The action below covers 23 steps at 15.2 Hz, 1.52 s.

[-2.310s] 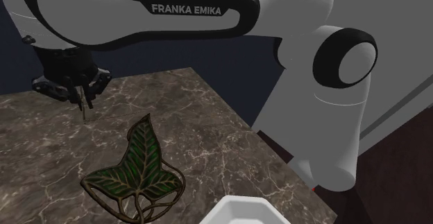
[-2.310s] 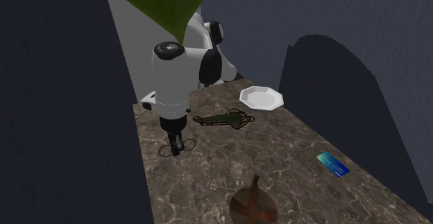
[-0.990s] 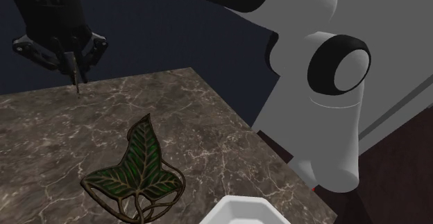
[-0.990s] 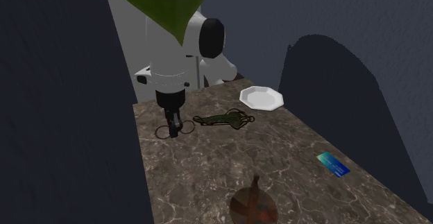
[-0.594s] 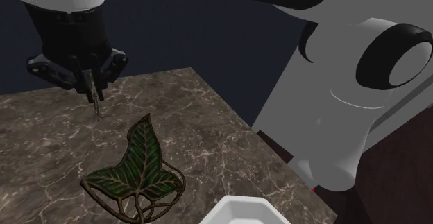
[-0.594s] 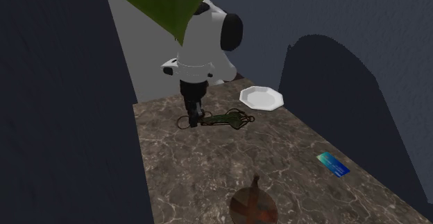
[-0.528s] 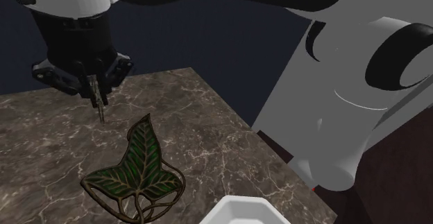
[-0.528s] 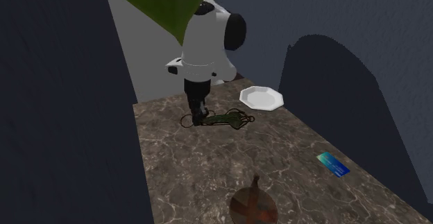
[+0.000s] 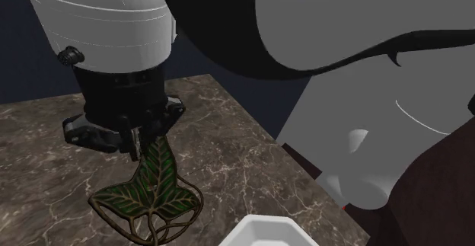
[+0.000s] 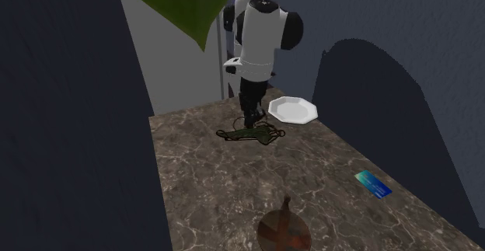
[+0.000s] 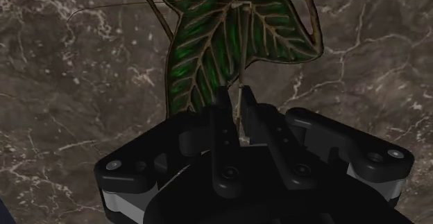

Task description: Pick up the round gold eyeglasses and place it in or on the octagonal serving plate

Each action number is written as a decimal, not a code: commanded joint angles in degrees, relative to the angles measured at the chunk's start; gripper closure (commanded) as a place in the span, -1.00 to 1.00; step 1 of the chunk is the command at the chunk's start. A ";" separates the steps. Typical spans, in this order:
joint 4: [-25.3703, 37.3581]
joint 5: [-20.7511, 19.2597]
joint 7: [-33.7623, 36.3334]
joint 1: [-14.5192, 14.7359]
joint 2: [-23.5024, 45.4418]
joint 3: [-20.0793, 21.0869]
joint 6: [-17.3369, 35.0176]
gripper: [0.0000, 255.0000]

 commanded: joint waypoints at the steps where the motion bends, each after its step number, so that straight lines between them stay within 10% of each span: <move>1: -4.26 3.28 -0.04 0.24 -4.74 0.01 0.78 1.00; 16: -17.72 18.27 8.14 10.09 -25.69 2.57 -1.80 1.00; 23: -23.36 19.16 7.96 10.62 -26.28 3.55 3.39 1.00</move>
